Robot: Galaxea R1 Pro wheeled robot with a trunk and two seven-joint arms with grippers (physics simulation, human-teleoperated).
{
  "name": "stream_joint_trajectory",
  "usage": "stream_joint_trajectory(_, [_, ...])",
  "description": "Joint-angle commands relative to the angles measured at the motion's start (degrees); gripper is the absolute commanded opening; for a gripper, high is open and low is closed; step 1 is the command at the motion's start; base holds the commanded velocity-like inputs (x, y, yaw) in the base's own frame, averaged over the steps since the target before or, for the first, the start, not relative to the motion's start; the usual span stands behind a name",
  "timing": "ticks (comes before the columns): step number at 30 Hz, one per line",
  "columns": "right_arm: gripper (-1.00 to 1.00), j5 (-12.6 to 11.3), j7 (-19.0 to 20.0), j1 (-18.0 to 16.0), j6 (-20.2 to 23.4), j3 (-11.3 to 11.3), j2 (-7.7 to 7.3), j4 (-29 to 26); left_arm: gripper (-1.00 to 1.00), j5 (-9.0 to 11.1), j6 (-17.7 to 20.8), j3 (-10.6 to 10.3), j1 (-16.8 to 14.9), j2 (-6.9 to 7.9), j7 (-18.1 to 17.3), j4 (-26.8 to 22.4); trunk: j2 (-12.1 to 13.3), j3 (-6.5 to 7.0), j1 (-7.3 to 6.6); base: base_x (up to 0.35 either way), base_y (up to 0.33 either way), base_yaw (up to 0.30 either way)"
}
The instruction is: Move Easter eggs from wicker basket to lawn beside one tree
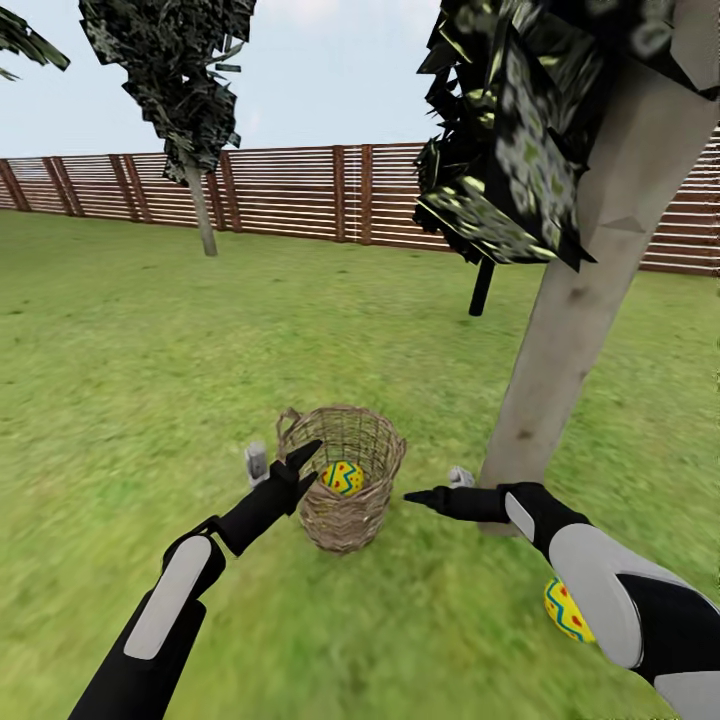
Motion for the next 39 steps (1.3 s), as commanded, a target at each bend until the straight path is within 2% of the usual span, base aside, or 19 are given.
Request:
stream_joint_trajectory(1, [1.0, 0.35, 0.19, -0.02, 0.45, -0.45, 0.02, -0.06, 1.0, 0.22, 0.23, 0.04, -0.02, -0.03, -0.08, 0.02, -0.02, -0.05, 0.0, 0.157, 0.162, -0.153])
stream_joint_trajectory(12, [1.0, 0.35, 0.22, 0.0, 0.45, -0.51, 0.0, -0.08, 1.0, 0.2, 0.25, 0.0, -0.02, -0.1, -0.11, 0.03, -0.02, -0.05, 0.0, 0.221, 0.206, -0.056])
stream_joint_trajectory(18, [1.0, 0.35, 0.28, -0.02, 0.46, -0.52, -0.73, -0.08, 1.0, 0.22, 0.25, 0.0, -0.02, -0.1, -0.1, 0.03, -0.02, -0.05, 0.0, 0.245, 0.207, -0.001])
stream_joint_trajectory(29, [1.0, 0.35, 0.28, -0.01, 0.45, -0.52, -0.58, -0.07, 1.0, 0.22, 0.25, 0.09, -0.02, -0.1, -0.1, 0.03, -0.02, -0.05, 0.0, 0.245, 0.207, 0.0])
stream_joint_trajectory(39, [1.0, 0.35, 0.28, -0.01, 0.4, -0.52, -0.6, -0.07, 1.0, 0.22, 0.13, 0.0, -0.02, -0.1, -0.18, 0.03, -0.02, -0.05, 0.0, 0.035, 0.028, 0.0])
